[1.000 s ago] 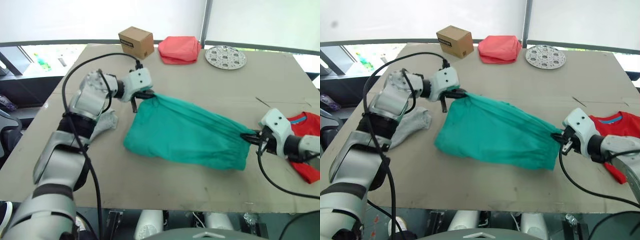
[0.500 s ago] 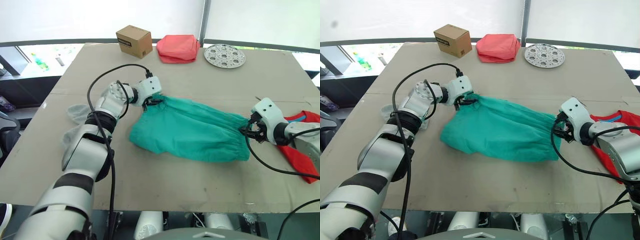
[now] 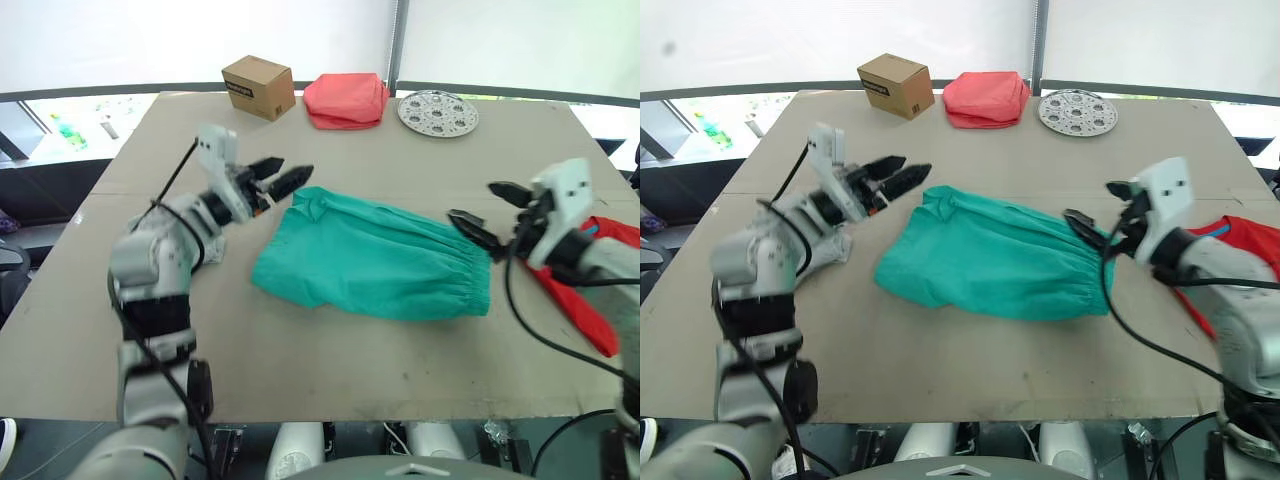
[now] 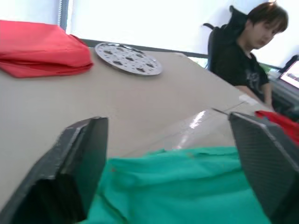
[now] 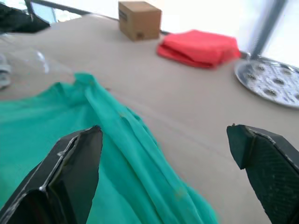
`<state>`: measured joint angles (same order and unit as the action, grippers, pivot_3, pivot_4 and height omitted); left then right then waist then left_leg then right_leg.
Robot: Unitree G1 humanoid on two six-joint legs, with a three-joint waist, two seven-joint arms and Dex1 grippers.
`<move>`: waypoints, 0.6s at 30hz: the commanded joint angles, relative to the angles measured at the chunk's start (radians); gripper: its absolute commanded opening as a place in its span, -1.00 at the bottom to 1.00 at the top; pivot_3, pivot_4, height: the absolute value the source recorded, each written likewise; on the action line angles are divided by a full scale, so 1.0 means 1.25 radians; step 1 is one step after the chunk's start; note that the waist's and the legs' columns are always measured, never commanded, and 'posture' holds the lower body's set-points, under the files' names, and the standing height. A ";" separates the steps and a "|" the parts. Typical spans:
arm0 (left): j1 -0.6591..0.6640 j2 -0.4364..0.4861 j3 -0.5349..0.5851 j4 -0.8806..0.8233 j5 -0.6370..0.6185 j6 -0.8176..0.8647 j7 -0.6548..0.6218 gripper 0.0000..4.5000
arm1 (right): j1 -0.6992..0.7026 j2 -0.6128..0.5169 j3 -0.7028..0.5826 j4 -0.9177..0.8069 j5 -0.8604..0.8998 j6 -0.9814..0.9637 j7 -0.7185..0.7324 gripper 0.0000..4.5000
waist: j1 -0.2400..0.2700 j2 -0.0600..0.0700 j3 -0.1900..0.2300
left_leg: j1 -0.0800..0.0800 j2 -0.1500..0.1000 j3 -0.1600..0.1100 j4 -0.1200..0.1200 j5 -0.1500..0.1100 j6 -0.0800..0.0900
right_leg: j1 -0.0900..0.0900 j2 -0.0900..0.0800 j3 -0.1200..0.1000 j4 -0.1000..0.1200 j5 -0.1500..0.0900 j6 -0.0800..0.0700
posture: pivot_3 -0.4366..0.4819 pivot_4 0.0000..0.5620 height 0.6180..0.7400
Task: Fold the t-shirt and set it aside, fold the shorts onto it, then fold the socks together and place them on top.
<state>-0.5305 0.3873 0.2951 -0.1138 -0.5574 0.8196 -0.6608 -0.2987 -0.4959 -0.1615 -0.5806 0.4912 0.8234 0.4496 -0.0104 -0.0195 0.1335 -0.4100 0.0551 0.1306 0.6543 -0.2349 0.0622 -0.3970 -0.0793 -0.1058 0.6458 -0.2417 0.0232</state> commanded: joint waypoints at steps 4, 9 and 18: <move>0.195 -0.076 -0.130 -0.210 0.066 -0.104 0.103 0.98 | 0.049 0.148 0.200 0.177 -0.210 -0.294 -0.089 1.00 | 0.003 0.000 0.000 | 0.000 -0.001 0.000 0.000 0.000 0.000 | 0.000 0.000 0.000 0.000 0.000 0.000 | -0.05 -0.47 1.00; 0.255 -0.090 -0.262 -0.051 0.262 -0.289 0.183 0.98 | 0.096 0.202 0.270 0.333 -0.338 -0.422 -0.163 1.00 | 0.003 0.001 -0.001 | 0.001 -0.001 0.001 0.000 0.000 0.000 | 0.001 0.000 0.000 0.000 0.000 -0.001 | -0.05 -0.47 1.00; 0.333 -0.087 -0.148 -0.026 0.203 -0.354 0.199 0.98 | 0.128 0.190 0.209 0.347 -0.364 -0.464 -0.190 1.00 | -0.002 0.003 -0.004 | 0.003 0.000 0.001 -0.003 0.000 0.000 | 0.001 -0.004 0.000 0.000 0.000 -0.001 | -0.05 -0.47 1.00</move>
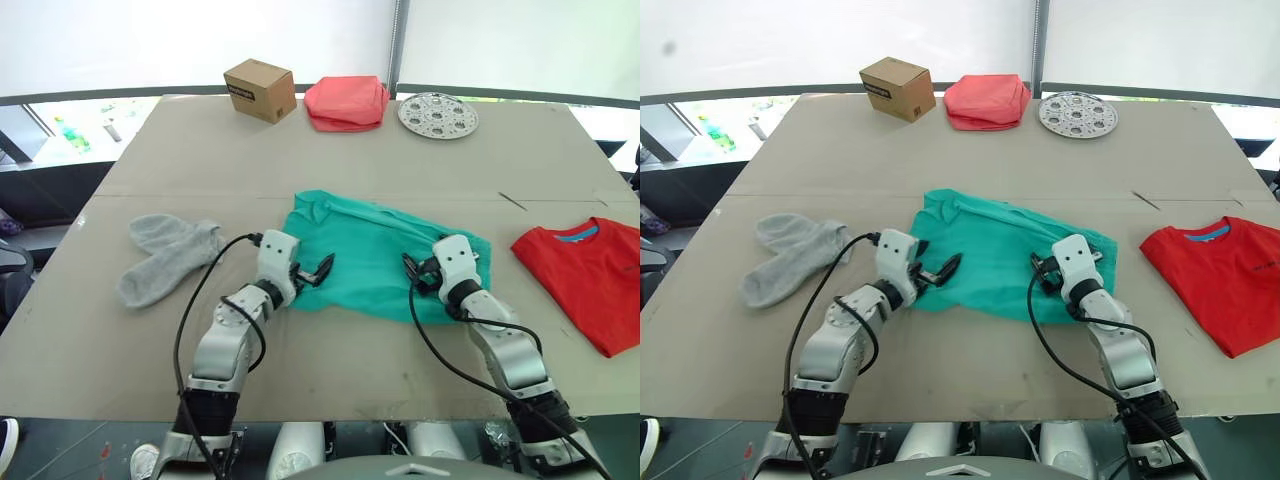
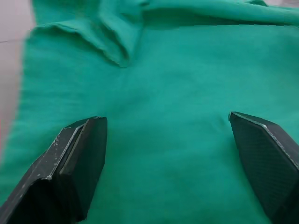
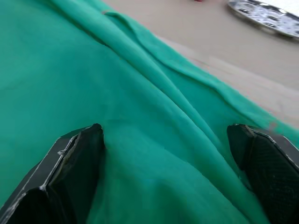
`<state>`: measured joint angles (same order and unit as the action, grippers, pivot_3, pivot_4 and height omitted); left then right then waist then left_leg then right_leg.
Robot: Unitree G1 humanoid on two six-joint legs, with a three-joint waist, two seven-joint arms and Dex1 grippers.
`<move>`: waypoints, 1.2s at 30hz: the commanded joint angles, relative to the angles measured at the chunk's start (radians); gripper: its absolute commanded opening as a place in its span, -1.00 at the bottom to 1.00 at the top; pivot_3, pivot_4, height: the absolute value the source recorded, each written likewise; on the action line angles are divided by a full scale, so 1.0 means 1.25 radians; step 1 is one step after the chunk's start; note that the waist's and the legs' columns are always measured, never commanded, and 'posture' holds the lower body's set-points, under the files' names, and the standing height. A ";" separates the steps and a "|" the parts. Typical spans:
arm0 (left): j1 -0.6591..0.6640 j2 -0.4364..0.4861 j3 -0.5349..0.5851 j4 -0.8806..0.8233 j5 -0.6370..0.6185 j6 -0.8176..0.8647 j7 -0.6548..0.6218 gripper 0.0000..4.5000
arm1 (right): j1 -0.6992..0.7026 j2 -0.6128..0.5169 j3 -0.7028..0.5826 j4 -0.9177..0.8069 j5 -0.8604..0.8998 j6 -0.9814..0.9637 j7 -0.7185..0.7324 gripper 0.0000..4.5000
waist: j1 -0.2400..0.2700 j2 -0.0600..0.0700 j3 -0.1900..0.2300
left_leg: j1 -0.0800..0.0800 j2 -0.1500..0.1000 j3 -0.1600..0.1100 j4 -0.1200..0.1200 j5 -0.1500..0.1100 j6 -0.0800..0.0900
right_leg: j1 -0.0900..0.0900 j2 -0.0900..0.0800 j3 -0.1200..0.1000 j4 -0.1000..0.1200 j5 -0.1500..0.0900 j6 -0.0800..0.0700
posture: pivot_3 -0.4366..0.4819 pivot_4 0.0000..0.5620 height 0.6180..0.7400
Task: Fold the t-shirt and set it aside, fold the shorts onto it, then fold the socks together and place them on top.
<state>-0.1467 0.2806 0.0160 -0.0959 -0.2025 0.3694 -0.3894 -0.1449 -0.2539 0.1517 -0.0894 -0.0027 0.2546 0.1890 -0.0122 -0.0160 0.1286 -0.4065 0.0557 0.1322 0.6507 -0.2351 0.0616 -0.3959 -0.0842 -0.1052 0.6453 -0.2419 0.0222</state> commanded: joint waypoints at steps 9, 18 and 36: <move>0.131 0.090 0.353 -0.265 -0.889 0.464 0.077 0.98 | 0.023 -0.063 -0.055 -0.219 0.163 0.042 0.197 1.00 | -0.001 0.000 0.000 | -0.001 0.000 -0.002 0.000 0.000 0.000 | 0.000 -0.001 -0.001 -0.001 0.000 0.000 | -0.05 -0.47 1.00; 0.350 0.222 0.271 -0.305 -1.266 0.487 0.320 0.98 | 0.045 -0.108 -0.063 -0.283 0.201 0.088 0.245 1.00 | 0.004 0.002 0.002 | 0.000 -0.001 -0.002 0.000 -0.004 -0.001 | 0.000 -0.003 -0.001 -0.002 -0.002 -0.003 | -0.05 -0.47 1.00; 0.113 0.112 0.111 -0.182 -1.215 0.293 0.733 0.98 | 0.178 -0.310 -0.061 -0.440 0.295 0.035 0.490 1.00 | 0.022 0.003 0.002 | 0.005 -0.002 -0.002 -0.002 -0.005 0.001 | 0.005 -0.003 -0.001 -0.005 -0.002 -0.006 | -0.05 -0.47 1.00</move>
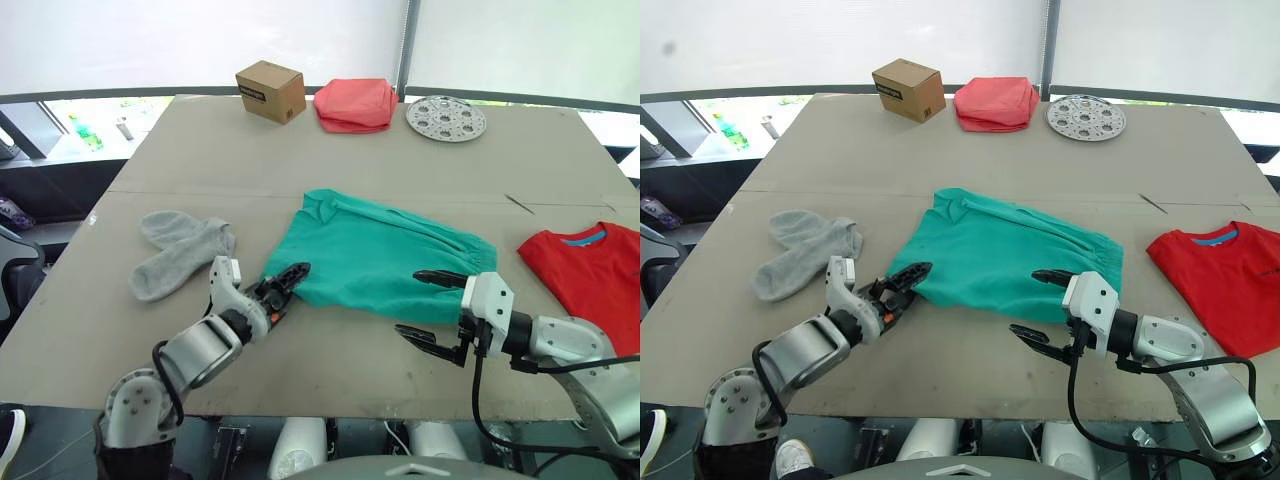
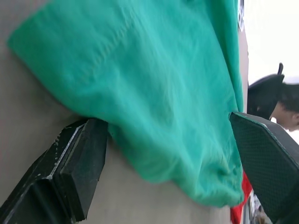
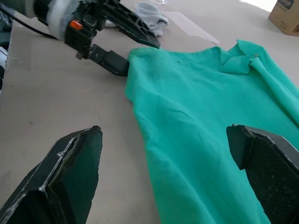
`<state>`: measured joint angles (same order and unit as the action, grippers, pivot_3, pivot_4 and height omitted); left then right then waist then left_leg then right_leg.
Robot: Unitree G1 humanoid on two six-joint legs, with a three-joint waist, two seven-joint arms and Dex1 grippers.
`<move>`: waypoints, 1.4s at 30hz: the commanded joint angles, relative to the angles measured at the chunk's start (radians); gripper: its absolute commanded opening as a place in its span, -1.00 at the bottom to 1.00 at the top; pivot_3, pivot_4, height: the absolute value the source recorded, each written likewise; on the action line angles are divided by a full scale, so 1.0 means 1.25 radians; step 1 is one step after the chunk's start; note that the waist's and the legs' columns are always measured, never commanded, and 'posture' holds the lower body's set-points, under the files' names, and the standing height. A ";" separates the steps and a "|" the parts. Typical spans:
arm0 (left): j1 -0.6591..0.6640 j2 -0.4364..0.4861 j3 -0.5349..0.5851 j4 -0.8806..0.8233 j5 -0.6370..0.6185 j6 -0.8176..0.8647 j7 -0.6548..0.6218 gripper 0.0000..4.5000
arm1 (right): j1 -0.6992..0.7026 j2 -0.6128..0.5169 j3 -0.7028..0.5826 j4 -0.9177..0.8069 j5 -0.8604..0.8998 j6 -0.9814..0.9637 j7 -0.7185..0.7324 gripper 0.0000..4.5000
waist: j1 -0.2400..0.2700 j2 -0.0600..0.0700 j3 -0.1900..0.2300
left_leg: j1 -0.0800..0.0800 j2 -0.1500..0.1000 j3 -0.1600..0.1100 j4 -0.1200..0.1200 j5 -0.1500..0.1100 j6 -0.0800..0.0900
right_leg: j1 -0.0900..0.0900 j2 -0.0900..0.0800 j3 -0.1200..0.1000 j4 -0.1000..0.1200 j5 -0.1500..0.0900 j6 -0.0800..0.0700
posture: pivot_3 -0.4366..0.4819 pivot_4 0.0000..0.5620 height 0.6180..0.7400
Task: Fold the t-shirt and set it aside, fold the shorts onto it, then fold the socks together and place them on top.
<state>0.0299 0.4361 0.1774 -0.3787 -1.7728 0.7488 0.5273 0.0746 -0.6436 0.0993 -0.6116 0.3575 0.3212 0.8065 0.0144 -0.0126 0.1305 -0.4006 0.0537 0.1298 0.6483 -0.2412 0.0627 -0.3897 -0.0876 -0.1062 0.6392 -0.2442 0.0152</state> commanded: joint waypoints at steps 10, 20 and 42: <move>-0.179 -0.113 -0.044 0.222 0.274 -0.049 -0.132 0.87 | 0.030 0.004 -0.022 -0.024 -0.024 -0.035 -0.037 1.00 | 0.008 0.000 0.000 | 0.000 -0.001 0.000 0.000 0.000 0.000 | 0.000 0.000 -0.001 0.000 0.000 0.000 | -0.05 -0.47 1.00; -0.310 -0.219 0.023 0.366 0.444 -0.107 -0.168 -0.84 | 0.054 0.003 -0.051 -0.047 -0.030 -0.023 -0.068 1.00 | 0.017 -0.001 0.000 | -0.001 -0.001 -0.001 0.000 0.001 0.002 | 0.000 0.000 -0.002 -0.001 0.000 0.001 | -0.05 -0.47 1.00; -0.352 0.150 -0.289 0.281 1.136 -0.721 -1.047 -0.99 | 0.055 0.015 -0.104 -0.030 -0.051 -0.018 -0.124 1.00 | 0.003 -0.003 0.004 | -0.012 -0.003 -0.003 -0.006 0.002 -0.004 | -0.009 -0.001 -0.004 -0.010 0.000 0.001 | -0.05 -0.47 1.00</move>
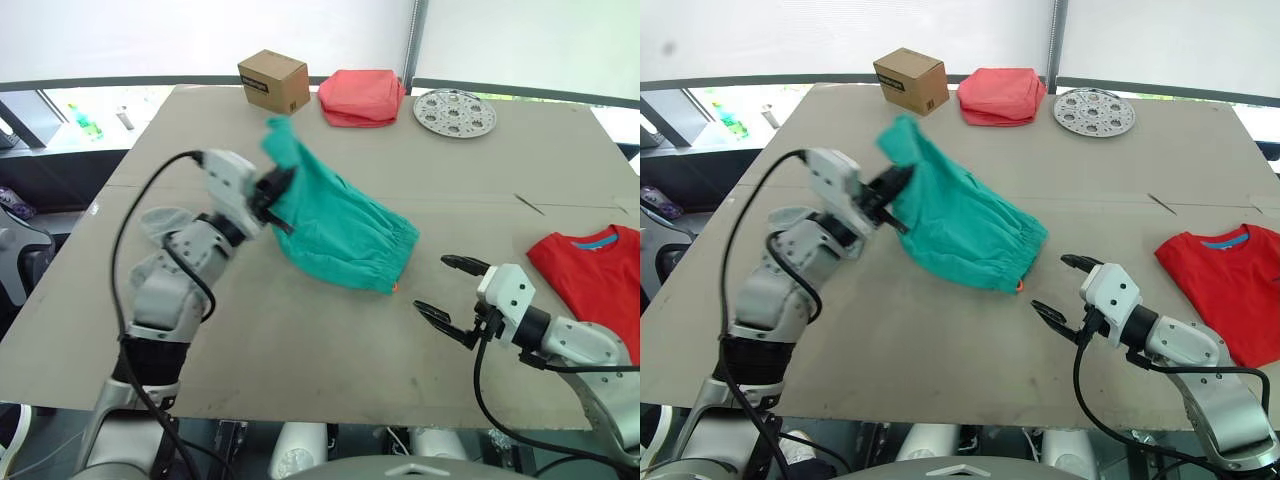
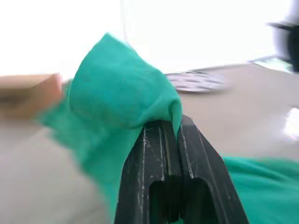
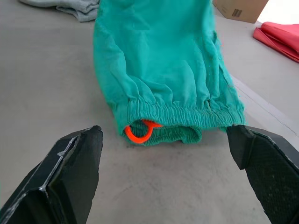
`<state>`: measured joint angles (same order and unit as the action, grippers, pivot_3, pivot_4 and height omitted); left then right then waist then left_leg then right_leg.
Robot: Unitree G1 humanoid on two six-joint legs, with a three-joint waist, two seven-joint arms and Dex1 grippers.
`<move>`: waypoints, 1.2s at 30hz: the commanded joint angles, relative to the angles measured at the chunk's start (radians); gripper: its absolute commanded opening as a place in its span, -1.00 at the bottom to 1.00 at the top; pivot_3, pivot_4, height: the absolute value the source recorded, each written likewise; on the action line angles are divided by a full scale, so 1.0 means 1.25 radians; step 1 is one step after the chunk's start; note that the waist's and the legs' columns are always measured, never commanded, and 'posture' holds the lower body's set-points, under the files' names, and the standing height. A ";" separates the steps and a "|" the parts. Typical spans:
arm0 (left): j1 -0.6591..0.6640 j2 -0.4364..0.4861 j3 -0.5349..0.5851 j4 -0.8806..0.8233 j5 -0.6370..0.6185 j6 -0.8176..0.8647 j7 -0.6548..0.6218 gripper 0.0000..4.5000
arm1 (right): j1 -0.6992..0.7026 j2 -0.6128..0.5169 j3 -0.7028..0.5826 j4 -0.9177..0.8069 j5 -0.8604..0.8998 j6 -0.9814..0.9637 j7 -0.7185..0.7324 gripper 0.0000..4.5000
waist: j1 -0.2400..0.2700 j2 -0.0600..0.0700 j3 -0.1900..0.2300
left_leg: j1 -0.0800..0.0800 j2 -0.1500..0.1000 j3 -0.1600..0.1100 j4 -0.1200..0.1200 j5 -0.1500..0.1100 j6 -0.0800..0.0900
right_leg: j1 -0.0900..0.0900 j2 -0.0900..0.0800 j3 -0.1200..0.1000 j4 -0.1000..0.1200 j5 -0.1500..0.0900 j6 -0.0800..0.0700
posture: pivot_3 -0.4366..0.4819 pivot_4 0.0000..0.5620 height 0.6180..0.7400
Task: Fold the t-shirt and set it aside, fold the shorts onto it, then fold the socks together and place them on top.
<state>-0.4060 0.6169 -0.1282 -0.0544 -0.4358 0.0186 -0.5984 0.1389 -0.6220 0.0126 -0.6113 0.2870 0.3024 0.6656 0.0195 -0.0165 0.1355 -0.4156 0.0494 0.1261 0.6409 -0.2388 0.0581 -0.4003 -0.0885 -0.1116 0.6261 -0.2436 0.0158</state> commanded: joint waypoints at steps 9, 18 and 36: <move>0.001 0.020 -0.174 0.235 0.193 -0.448 -0.480 -0.99 | 0.037 0.008 -0.034 -0.075 0.008 0.028 -0.036 1.00 | -0.004 0.001 0.000 | 0.001 0.003 0.000 -0.003 0.001 0.006 | -0.001 0.004 -0.002 0.000 0.000 0.001 | -0.05 -0.47 1.00; -0.048 -0.053 -0.144 0.236 0.203 -0.338 -0.436 -0.99 | 0.012 0.036 -0.024 -0.094 0.040 0.101 -0.062 1.00 | -0.003 0.001 0.001 | -0.001 0.003 -0.003 0.004 -0.001 0.009 | 0.001 0.003 -0.003 0.001 -0.001 0.004 | -0.05 -0.47 1.00; 0.236 0.083 0.104 -0.311 -0.192 0.346 -0.306 0.38 | -0.429 0.209 0.165 0.185 0.048 0.333 -0.227 1.00 | -0.023 0.004 0.003 | 0.001 0.005 -0.006 0.006 0.000 0.008 | 0.002 0.006 -0.002 0.005 0.000 0.005 | -0.05 -0.47 1.00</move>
<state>-0.1380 0.7166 -0.0578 -0.3599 -0.6288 0.4111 -1.0347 -0.3508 -0.3667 0.1572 -0.4401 0.4289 0.7485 0.4002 -0.0090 -0.0112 0.1389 -0.4145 0.0552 0.1188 0.6484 -0.2378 0.0662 -0.3972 -0.0809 -0.1142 0.6331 -0.2430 0.0223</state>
